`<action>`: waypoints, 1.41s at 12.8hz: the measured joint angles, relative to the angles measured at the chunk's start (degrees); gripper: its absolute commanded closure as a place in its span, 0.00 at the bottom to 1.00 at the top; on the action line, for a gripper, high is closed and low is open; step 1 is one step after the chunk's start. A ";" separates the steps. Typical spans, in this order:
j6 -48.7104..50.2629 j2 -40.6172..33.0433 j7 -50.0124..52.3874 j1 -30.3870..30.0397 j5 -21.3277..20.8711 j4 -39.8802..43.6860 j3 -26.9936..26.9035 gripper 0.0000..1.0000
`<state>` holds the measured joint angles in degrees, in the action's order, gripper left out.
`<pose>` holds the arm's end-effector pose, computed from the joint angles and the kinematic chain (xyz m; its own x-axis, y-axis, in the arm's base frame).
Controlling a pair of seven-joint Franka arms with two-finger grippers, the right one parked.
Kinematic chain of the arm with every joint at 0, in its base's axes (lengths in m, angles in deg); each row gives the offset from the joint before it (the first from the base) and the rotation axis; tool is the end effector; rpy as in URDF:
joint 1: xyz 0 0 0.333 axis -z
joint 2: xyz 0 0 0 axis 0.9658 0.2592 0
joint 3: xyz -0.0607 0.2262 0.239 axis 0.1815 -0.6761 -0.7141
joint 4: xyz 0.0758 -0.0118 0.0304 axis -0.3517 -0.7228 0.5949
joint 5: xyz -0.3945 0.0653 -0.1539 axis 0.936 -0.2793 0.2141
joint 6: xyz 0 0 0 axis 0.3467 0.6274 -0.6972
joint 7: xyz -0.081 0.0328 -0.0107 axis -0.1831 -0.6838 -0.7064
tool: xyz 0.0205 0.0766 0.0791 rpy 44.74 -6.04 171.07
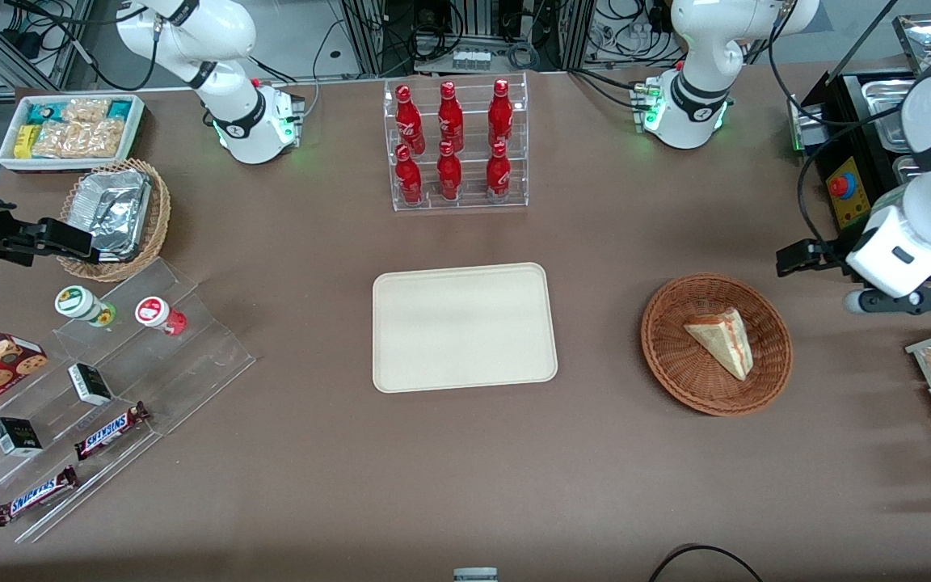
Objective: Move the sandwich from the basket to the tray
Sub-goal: 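Move the left gripper over the wicker basket above the sandwich, then lower the open left gripper around the wrapped sandwich in the basket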
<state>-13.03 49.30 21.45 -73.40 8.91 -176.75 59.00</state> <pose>0.6097 -0.0266 0.5182 0.9900 0.0119 -0.1404 0.0133 -0.9999 0.0089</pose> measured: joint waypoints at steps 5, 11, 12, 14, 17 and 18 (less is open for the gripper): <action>-8.86 0.48 0.03 0.00 0.00 -7.65 0.00 0.00; -16.34 4.40 2.23 0.00 0.00 -11.50 0.00 0.00; -16.71 5.21 3.54 0.00 0.00 -11.59 0.00 0.00; -18.13 6.47 5.66 0.00 0.00 -11.82 0.00 0.00; -24.35 6.63 15.13 0.05 0.01 -15.34 0.01 0.00; -26.79 6.53 18.95 0.27 0.01 -16.89 0.03 0.00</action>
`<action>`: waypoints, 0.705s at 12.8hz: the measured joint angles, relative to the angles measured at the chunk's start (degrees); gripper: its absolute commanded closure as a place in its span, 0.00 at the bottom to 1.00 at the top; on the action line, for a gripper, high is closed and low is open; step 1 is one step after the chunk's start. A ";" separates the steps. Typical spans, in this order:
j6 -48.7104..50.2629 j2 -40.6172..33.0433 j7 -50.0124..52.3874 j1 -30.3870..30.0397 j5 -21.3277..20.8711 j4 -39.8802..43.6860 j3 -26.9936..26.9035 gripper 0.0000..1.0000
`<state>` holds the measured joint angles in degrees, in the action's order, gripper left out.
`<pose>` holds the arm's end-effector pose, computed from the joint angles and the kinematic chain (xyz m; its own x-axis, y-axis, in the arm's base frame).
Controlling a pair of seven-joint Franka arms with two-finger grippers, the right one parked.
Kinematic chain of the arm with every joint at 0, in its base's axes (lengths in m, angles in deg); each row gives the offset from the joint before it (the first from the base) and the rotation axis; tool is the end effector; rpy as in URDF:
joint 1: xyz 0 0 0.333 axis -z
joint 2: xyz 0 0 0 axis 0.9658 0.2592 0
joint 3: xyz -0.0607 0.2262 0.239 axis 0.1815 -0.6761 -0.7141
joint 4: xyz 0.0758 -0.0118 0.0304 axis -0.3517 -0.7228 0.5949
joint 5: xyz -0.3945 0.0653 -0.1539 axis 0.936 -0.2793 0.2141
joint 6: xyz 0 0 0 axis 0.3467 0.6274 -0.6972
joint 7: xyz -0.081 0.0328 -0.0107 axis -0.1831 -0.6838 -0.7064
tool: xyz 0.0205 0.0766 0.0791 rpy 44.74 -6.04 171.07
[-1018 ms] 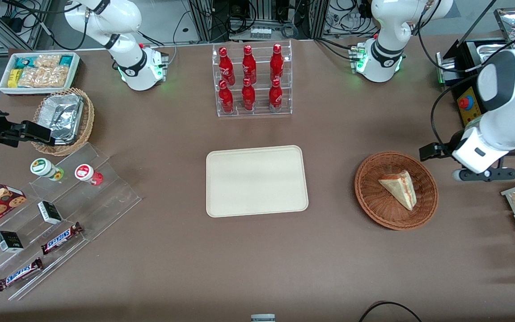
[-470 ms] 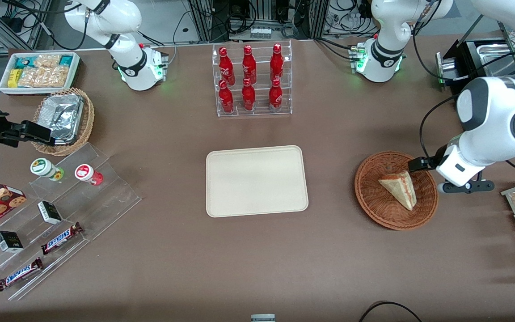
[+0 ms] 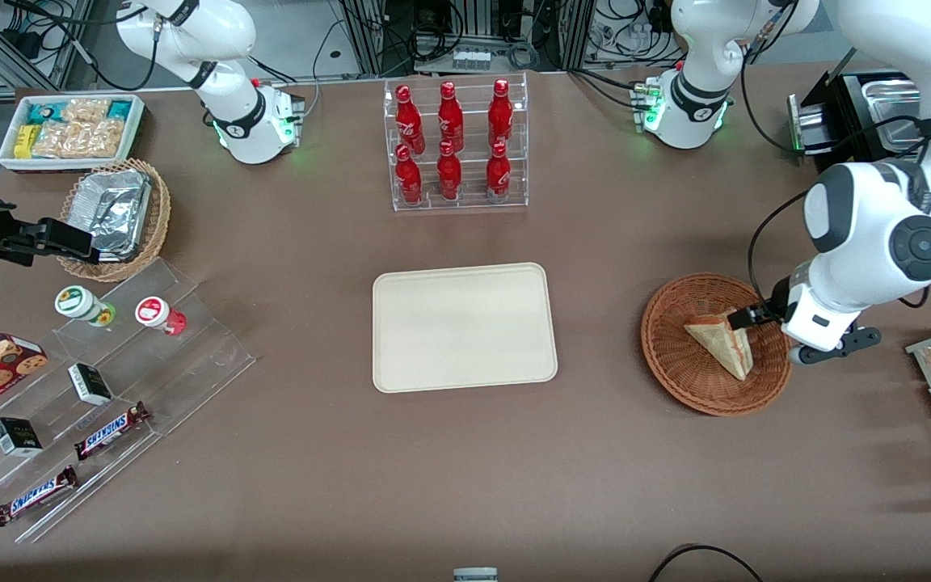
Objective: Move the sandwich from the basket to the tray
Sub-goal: 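Lower the open left gripper around the wrapped sandwich in the basket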
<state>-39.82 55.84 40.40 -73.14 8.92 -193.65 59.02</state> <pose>0.6107 -0.0289 0.3390 0.9377 0.3377 -0.0815 0.3376 -0.9412 -0.0164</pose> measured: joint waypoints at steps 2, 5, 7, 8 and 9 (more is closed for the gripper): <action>-3.29 -0.08 7.17 0.61 0.00 -2.03 0.07 0.00; -8.57 -0.27 12.80 0.88 0.00 -4.97 0.08 0.00; -12.08 -0.51 14.52 0.88 0.00 -7.55 0.08 0.00; -12.50 -0.61 15.01 0.86 0.00 -8.14 0.07 0.00; -12.69 -0.73 15.54 0.86 0.00 -8.44 0.07 0.00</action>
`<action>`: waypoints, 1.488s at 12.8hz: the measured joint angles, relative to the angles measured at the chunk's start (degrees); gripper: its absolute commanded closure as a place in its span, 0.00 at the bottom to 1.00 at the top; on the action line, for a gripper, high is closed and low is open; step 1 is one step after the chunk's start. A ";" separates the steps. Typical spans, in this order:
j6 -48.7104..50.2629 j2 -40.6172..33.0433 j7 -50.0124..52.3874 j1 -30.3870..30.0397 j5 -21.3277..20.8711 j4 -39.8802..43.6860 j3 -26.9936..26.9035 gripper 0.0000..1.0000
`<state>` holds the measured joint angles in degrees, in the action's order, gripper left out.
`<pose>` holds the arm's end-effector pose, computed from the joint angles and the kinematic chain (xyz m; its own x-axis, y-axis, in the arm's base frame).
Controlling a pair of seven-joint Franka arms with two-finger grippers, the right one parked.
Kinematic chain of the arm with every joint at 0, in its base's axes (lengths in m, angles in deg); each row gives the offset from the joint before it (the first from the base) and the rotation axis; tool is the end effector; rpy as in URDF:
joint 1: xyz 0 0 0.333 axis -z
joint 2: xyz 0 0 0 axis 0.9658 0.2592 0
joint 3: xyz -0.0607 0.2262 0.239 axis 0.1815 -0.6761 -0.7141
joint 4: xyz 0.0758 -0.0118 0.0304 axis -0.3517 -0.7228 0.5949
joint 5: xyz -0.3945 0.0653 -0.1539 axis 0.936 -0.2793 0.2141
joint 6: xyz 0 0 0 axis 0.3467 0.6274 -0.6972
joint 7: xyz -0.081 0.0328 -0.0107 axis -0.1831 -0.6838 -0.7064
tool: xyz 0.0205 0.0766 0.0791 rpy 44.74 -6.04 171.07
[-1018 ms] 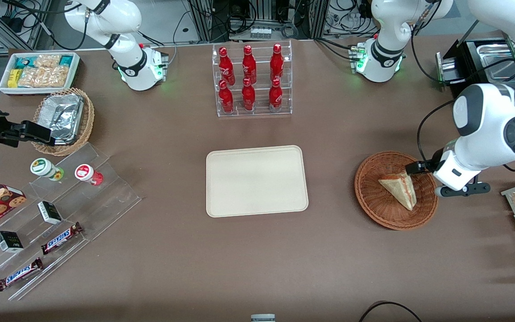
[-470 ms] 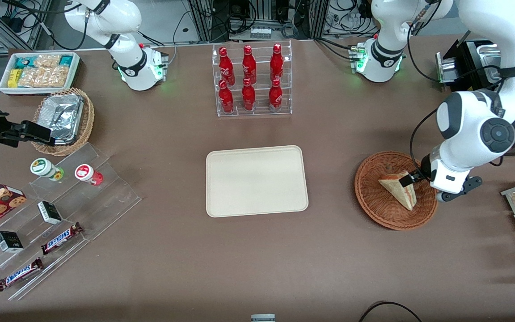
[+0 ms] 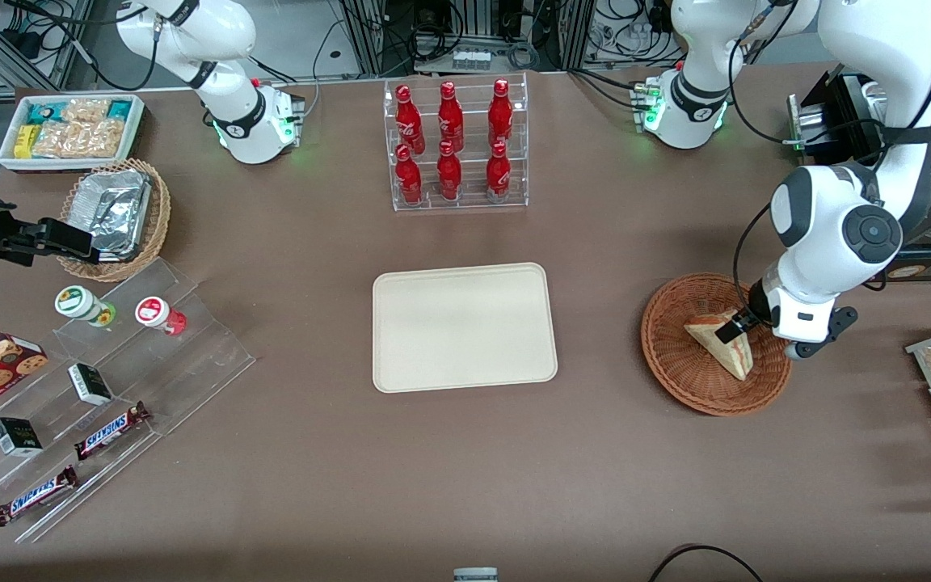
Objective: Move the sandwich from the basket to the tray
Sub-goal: 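Lower the open left gripper around the wrapped sandwich in the basket, then close the left gripper on the sandwich and lift it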
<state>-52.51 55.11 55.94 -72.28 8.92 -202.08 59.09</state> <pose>0.5877 -0.0370 0.2982 0.8241 0.5665 -0.0042 0.5665 -0.8240 0.0142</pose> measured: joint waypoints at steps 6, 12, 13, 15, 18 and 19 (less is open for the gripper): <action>-1.61 0.17 0.91 -0.02 0.02 -1.13 -0.02 0.00; -6.00 3.15 1.31 -0.02 0.05 -2.76 -0.02 0.00; -6.34 3.66 1.33 -0.02 0.05 -2.76 -0.02 0.15; -7.25 4.48 2.14 -0.03 0.10 -2.78 -0.03 0.91; -7.46 5.22 4.67 -0.03 0.11 -2.78 -0.03 1.00; -7.46 5.20 4.87 -0.03 0.11 -2.77 -0.03 1.00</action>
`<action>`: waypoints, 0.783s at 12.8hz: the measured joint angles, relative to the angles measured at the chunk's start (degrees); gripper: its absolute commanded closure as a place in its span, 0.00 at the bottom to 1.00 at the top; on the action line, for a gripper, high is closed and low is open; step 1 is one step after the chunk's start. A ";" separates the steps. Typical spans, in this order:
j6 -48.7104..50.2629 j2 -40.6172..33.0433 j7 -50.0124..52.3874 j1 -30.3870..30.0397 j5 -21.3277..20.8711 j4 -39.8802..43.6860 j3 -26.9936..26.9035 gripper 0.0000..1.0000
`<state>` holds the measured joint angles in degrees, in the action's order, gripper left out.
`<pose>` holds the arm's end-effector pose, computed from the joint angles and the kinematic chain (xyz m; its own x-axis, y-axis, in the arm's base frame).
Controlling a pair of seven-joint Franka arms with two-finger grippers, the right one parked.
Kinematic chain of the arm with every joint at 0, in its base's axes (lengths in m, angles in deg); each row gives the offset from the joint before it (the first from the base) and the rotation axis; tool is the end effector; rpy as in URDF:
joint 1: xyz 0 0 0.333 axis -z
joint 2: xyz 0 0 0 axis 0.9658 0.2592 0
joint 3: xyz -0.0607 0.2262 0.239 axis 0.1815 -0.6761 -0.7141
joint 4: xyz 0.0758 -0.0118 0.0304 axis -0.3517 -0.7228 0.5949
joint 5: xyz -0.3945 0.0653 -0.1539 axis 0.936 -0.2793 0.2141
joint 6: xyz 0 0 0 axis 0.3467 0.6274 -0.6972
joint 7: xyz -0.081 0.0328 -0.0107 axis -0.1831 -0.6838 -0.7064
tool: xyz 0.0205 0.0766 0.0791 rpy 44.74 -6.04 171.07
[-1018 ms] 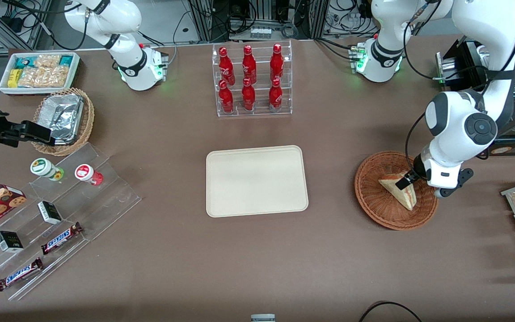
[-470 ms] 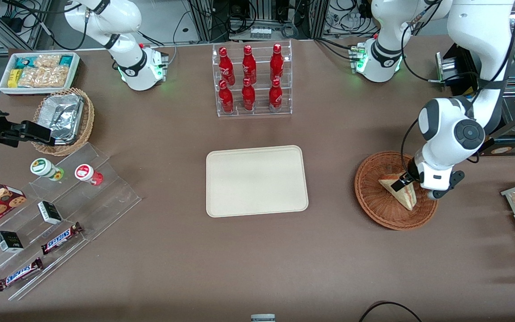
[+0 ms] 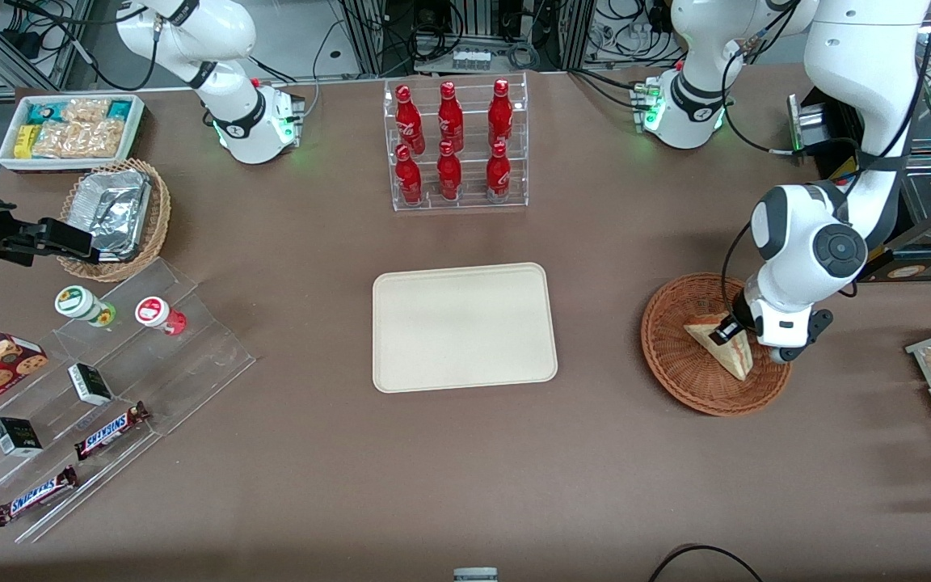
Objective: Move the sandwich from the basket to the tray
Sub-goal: 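Close the left gripper on the sandwich and lift it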
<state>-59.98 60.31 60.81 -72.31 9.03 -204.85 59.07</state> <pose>0.5784 -0.0358 0.2359 0.7704 0.6375 -0.0125 0.6376 -0.7703 0.0085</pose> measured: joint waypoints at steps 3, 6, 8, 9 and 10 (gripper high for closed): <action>0.72 -0.23 0.07 0.00 0.00 0.22 0.00 1.00; 4.67 -1.59 0.06 0.03 0.00 1.75 0.02 1.00; 7.83 -2.81 -0.08 0.04 -0.01 3.37 0.46 1.00; 10.10 -3.27 -0.09 0.07 -0.01 4.61 1.01 1.00; 12.42 -3.53 -0.09 0.09 -0.01 6.11 1.65 1.00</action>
<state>-47.55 56.78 60.71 -72.22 9.01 -198.74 60.71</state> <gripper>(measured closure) 0.846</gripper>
